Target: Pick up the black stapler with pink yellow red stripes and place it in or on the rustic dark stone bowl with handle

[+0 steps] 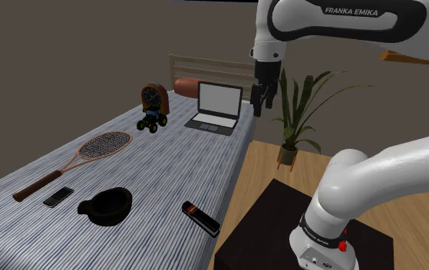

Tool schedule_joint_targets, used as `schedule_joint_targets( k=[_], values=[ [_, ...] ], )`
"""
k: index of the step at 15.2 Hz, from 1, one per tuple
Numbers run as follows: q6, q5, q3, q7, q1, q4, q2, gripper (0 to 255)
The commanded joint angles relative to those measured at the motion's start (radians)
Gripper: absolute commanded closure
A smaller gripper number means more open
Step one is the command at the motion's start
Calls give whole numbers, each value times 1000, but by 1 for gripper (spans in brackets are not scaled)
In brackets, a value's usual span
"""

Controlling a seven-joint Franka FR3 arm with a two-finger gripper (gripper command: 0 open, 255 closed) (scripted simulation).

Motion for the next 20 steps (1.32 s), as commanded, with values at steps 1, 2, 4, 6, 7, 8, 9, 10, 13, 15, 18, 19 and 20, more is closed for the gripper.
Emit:
schedule_joint_targets(
  k=[1,2,4,6,7,8,9,10,13,15,18,19,20],
  values=[
    [0,0,0,0,0,0,0,0],
    [31,8,9,12,3,-33,-4,0],
    [95,23,28,36,10,-97,-8,0],
    [160,39,48,59,18,-155,-5,0],
    [194,47,58,71,22,-183,-2,0],
    [228,55,69,82,27,-210,4,0],
    [262,64,79,93,32,-235,11,0],
    [297,72,90,105,37,-259,20,0],
    [407,97,123,139,53,-324,58,0],
    [484,113,146,161,64,-360,93,0],
    [604,136,182,195,80,-403,163,0],
    [645,143,194,206,85,-414,190,0],
    [687,149,206,218,90,-424,220,0]
  ],
)
